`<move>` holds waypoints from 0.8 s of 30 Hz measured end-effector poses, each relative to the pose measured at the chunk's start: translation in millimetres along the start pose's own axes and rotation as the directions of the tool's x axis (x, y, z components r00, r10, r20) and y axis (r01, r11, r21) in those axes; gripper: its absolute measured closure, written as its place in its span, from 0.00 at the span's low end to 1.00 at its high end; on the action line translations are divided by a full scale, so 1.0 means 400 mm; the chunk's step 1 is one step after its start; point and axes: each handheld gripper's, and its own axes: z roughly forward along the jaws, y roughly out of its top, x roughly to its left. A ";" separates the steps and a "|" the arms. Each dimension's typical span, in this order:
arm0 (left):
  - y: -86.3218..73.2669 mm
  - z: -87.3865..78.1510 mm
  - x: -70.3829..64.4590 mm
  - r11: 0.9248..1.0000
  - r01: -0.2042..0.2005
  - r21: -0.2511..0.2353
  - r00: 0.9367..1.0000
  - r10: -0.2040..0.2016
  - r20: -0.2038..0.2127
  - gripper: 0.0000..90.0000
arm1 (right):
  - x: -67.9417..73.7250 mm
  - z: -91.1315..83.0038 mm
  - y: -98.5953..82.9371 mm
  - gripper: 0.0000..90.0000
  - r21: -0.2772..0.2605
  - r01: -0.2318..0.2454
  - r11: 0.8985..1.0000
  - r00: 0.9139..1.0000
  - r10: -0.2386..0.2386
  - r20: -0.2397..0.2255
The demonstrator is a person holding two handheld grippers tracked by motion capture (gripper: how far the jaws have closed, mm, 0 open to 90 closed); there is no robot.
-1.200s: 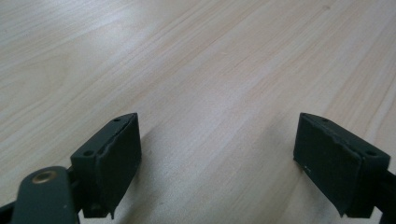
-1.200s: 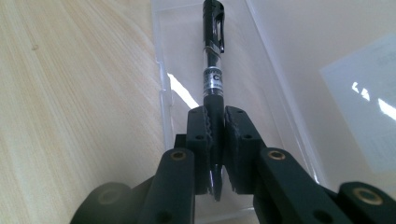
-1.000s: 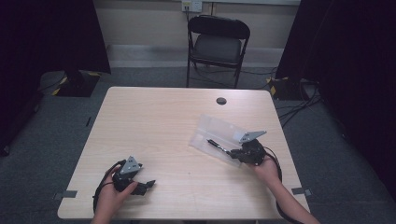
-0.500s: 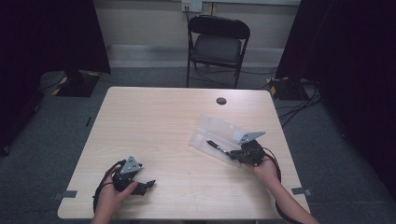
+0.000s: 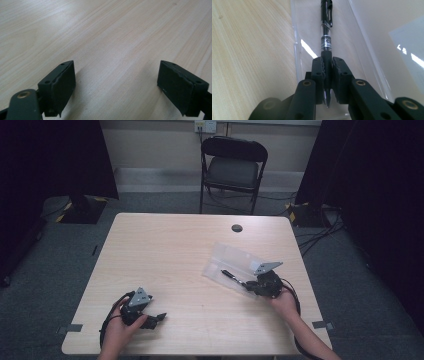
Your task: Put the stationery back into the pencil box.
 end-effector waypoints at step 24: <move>0.000 0.000 0.000 1.000 0.000 0.000 1.000 0.000 0.000 0.17 | 0.012 -0.019 0.008 0.48 -0.058 -0.022 0.998 1.000 0.022 0.000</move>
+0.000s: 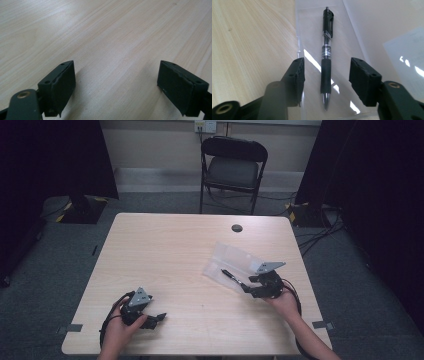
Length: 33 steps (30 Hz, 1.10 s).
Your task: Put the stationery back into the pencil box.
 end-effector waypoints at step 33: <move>0.000 0.000 0.000 1.000 0.000 0.000 1.000 0.000 -0.001 0.16 | 0.112 -0.017 0.024 0.20 -0.076 0.032 0.997 0.990 -0.042 -0.134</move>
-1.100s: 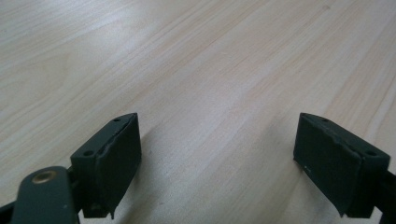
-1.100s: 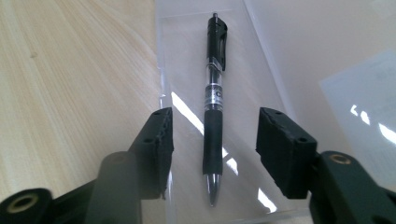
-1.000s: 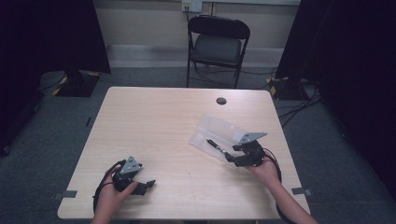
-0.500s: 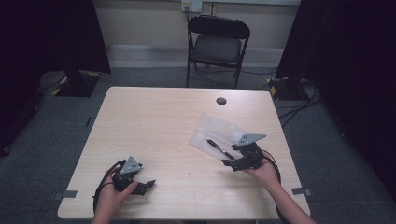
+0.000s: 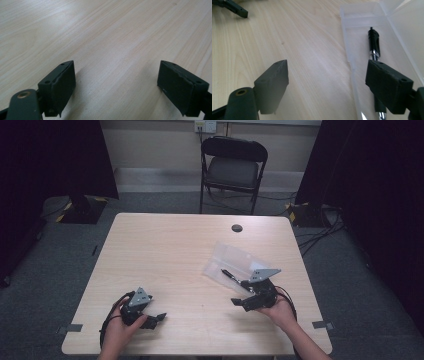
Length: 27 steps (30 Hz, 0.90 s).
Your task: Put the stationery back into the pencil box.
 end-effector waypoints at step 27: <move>0.000 0.000 0.000 1.000 0.001 0.000 1.000 -0.001 -0.001 0.16 | 0.118 0.097 -0.050 0.21 0.054 0.115 0.992 0.990 -0.109 -0.094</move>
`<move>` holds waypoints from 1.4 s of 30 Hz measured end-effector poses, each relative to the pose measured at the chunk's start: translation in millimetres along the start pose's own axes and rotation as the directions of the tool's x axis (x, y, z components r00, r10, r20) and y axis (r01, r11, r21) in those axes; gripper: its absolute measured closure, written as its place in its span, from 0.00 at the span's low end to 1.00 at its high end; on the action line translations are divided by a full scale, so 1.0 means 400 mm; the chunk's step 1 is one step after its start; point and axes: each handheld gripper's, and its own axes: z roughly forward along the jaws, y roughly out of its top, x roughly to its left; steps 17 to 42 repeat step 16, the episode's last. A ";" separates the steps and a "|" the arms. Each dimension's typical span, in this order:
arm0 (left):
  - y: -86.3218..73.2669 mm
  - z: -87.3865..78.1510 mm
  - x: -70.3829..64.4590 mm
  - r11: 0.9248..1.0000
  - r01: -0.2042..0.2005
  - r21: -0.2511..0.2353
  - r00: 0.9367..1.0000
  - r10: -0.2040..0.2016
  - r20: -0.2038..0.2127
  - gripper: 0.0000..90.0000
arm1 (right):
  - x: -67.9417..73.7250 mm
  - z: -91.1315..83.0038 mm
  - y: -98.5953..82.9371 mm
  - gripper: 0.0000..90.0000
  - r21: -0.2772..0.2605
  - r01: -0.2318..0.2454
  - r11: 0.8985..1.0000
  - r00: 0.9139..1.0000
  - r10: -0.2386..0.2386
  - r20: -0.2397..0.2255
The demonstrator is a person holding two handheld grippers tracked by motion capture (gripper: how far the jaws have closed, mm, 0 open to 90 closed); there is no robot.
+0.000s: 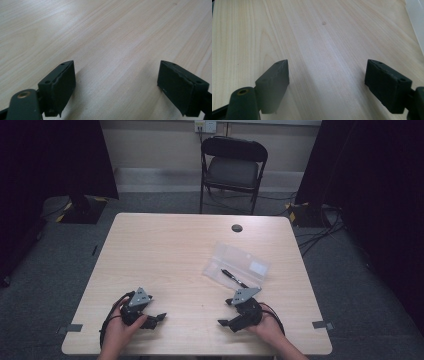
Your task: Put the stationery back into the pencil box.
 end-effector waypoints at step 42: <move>0.000 0.000 0.000 1.000 0.000 -0.002 1.000 0.000 -0.001 0.16 | 0.006 0.004 -0.007 0.18 -0.003 0.052 0.999 0.998 -0.052 0.035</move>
